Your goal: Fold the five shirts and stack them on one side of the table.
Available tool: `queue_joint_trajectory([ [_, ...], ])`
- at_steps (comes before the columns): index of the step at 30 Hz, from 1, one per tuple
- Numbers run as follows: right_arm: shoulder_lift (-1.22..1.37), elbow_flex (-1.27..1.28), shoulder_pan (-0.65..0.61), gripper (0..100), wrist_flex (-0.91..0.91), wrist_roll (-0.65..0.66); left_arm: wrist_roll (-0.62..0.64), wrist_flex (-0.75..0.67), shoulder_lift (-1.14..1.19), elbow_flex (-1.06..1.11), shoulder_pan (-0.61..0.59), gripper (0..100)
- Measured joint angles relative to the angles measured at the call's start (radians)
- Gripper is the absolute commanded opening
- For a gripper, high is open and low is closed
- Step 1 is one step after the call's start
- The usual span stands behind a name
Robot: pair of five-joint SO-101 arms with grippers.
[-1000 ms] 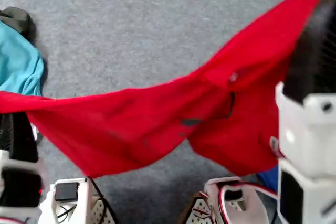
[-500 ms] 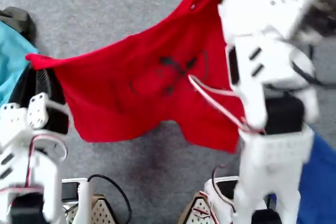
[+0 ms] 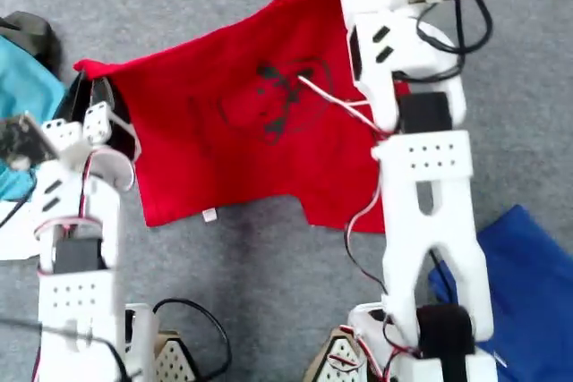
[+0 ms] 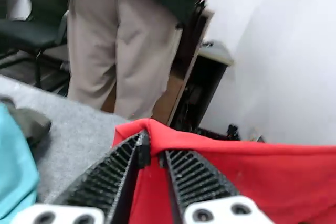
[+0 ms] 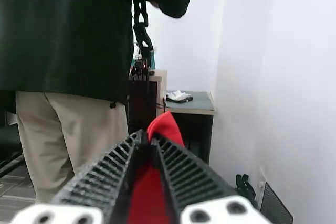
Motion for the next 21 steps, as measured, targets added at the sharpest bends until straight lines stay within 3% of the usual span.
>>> queue_joint_trajectory([
  [16, 0.367, -0.048, 0.008, 0.5, -0.120, 0.000, 0.000, -0.049, 0.841, -0.578, 0.000, 2],
  [21, 0.534, -0.140, 0.018, 0.5, -0.120, 0.000, -0.002, 0.183, 1.022, -0.783, 0.000, 2],
])
